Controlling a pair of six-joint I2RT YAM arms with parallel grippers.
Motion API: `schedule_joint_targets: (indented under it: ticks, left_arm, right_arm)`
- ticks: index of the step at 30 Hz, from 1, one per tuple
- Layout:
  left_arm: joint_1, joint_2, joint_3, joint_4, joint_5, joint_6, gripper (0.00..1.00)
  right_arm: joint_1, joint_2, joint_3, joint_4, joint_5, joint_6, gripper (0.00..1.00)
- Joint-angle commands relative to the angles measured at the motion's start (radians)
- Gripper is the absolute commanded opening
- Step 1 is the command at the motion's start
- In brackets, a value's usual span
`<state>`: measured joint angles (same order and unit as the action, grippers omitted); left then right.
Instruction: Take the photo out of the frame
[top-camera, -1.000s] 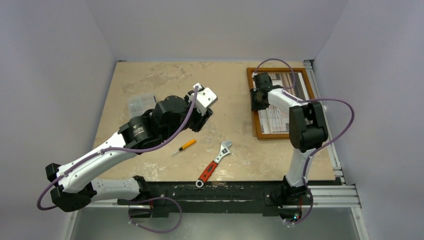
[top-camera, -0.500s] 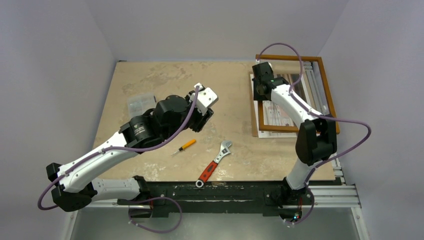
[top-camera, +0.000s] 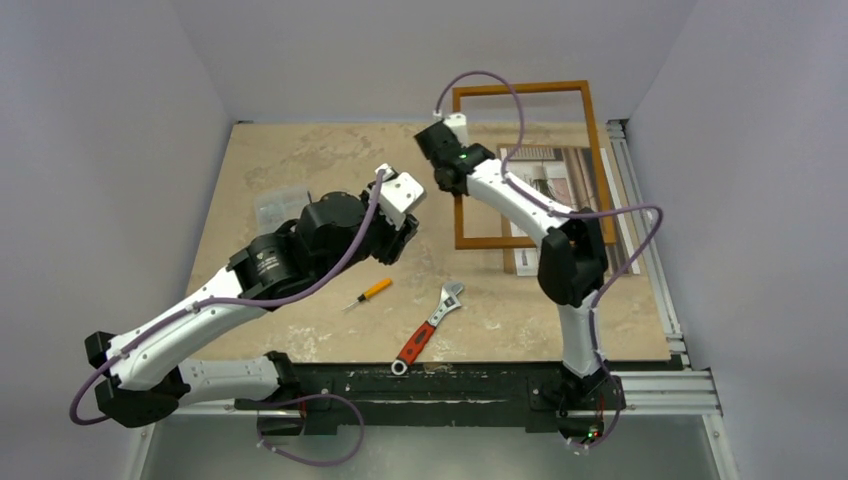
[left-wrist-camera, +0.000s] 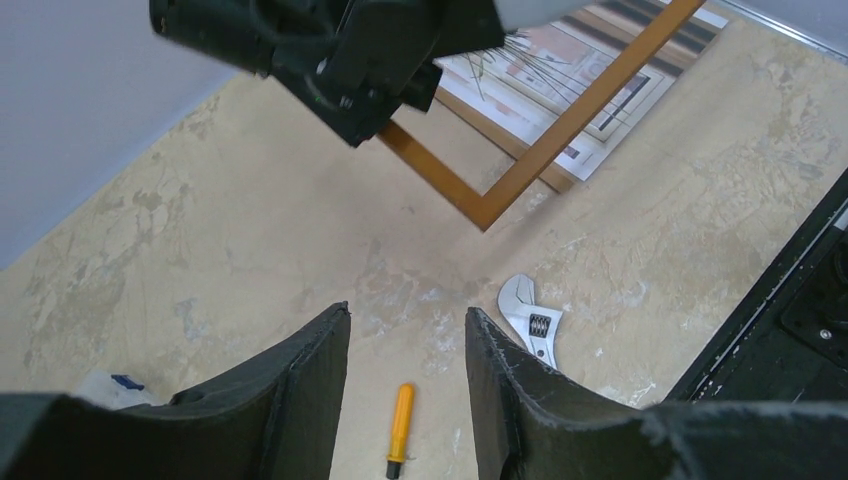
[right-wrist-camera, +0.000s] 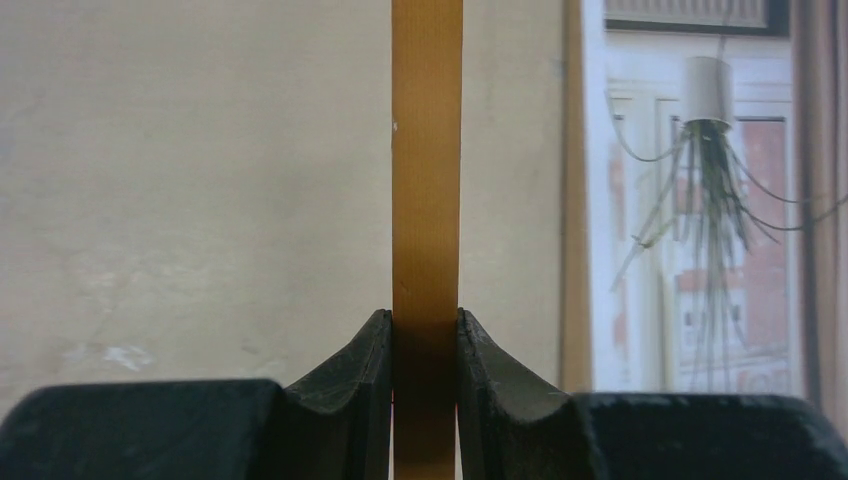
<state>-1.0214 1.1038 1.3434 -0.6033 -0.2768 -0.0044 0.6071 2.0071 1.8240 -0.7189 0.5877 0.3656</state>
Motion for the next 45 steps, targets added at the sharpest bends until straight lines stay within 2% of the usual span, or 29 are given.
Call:
schedule_joint_targets:
  ticks: [1,6,12,22,35,45]
  left_arm:
    - [0.006,-0.078,0.028,0.001,-0.069,-0.013,0.44]
    - [0.009,-0.159,0.017,0.014,-0.113,-0.005,0.44]
    - [0.013,-0.204,0.009,0.023,-0.087,-0.016,0.44]
    - [0.024,-0.251,0.010,0.025,0.013,-0.059,0.44]
    - [0.024,-0.272,0.008,0.025,0.032,-0.069,0.44]
    - [0.029,-0.272,0.010,0.024,0.033,-0.068,0.44]
  right_arm:
    - [0.098,0.096,0.170,-0.109,0.193,0.189,0.00]
    - [0.182,0.227,0.303,-0.097,0.221,0.218,0.00]
    - [0.233,0.382,0.502,-0.165,0.203,0.274,0.00]
    - [0.268,0.476,0.531,-0.127,0.195,0.321,0.00]
    - [0.300,0.601,0.615,-0.093,0.193,0.279,0.00]
    - [0.320,0.615,0.652,-0.044,0.180,0.310,0.00]
